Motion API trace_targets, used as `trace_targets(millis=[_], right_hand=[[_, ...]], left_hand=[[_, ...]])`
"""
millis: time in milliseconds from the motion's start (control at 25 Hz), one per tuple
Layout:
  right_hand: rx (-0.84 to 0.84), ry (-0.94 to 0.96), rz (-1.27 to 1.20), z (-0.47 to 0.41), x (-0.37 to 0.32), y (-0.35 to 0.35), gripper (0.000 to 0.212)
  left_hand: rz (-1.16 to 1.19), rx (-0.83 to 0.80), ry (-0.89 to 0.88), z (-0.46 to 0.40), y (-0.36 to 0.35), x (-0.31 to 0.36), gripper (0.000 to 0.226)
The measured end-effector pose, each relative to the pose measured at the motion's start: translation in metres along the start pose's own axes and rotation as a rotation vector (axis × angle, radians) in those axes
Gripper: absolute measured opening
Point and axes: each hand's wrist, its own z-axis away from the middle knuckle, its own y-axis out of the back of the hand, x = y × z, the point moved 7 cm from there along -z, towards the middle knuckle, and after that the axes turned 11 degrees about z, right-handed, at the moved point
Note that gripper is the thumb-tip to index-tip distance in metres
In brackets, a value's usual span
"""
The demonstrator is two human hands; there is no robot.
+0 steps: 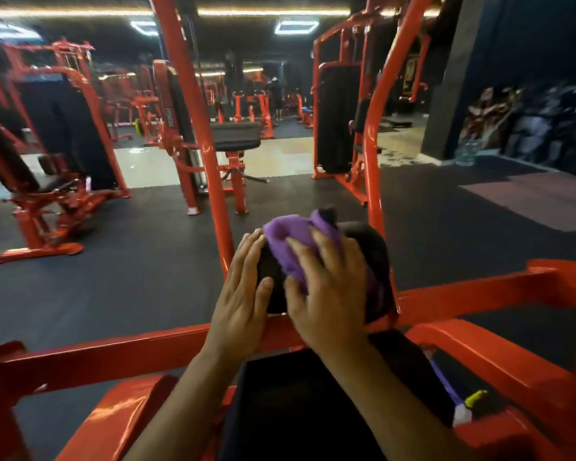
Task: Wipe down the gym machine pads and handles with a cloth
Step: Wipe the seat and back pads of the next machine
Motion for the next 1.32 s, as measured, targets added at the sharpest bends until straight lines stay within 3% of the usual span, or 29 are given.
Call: trace_targets(millis=[120, 280, 440, 640, 720, 840, 880, 920, 1000, 1080, 1160, 1200, 1240, 1320], right_hand=[[-0.097, 0.131, 0.051, -0.016, 0.017, 0.002, 0.052], [-0.190, -0.018, -0.044, -0.030, 0.078, 0.014, 0.046], [-0.157, -0.044, -0.128, 0.014, 0.080, 0.034, 0.057], [-0.201, 0.086, 0.169, -0.005, 0.046, 0.010, 0.059], [-0.376, 0.087, 0.228, -0.059, 0.039, -0.010, 0.048], [-0.974, -0.042, 0.013, -0.119, 0.036, -0.037, 0.033], [-1.136, -0.055, -0.011, -0.120, 0.031, -0.039, 0.028], [-1.185, -0.047, 0.034, -0.122, 0.029, -0.040, 0.025], [-0.992, -0.037, 0.128, -0.121, 0.037, -0.035, 0.031], [-0.509, 0.031, 0.215, -0.075, 0.045, -0.016, 0.041], [-0.189, 0.102, 0.263, -0.021, 0.038, 0.008, 0.048], [-0.130, 0.113, 0.260, -0.019, 0.040, 0.010, 0.050], [-0.186, 0.101, 0.237, -0.036, 0.042, 0.002, 0.050], [-0.542, -0.008, 0.100, -0.087, 0.047, -0.023, 0.047]], left_hand=[[-0.062, -0.025, 0.047, 0.000, 0.005, -0.004, 0.060], [-0.110, -0.039, 0.064, 0.009, 0.009, 0.001, 0.059], [-0.234, 0.074, 0.044, -0.013, 0.007, 0.017, 0.050], [-0.310, 0.173, 0.008, -0.023, -0.011, 0.024, 0.048], [-0.335, 0.188, -0.023, -0.022, -0.010, 0.024, 0.046], [-0.364, 0.173, -0.015, -0.022, -0.009, 0.025, 0.046], [-0.367, 0.162, -0.020, -0.022, -0.010, 0.026, 0.046], [-0.376, 0.159, -0.025, -0.022, -0.009, 0.026, 0.046], [-0.404, 0.169, -0.035, -0.022, -0.008, 0.023, 0.045], [-0.425, 0.182, -0.052, -0.019, -0.009, 0.019, 0.045], [-0.428, 0.184, -0.062, -0.017, -0.012, 0.016, 0.046], [-0.427, 0.176, -0.068, -0.015, -0.013, 0.016, 0.047], [-0.426, 0.169, -0.076, -0.013, -0.014, 0.017, 0.048], [-0.424, 0.162, -0.086, -0.011, -0.014, 0.018, 0.049]])
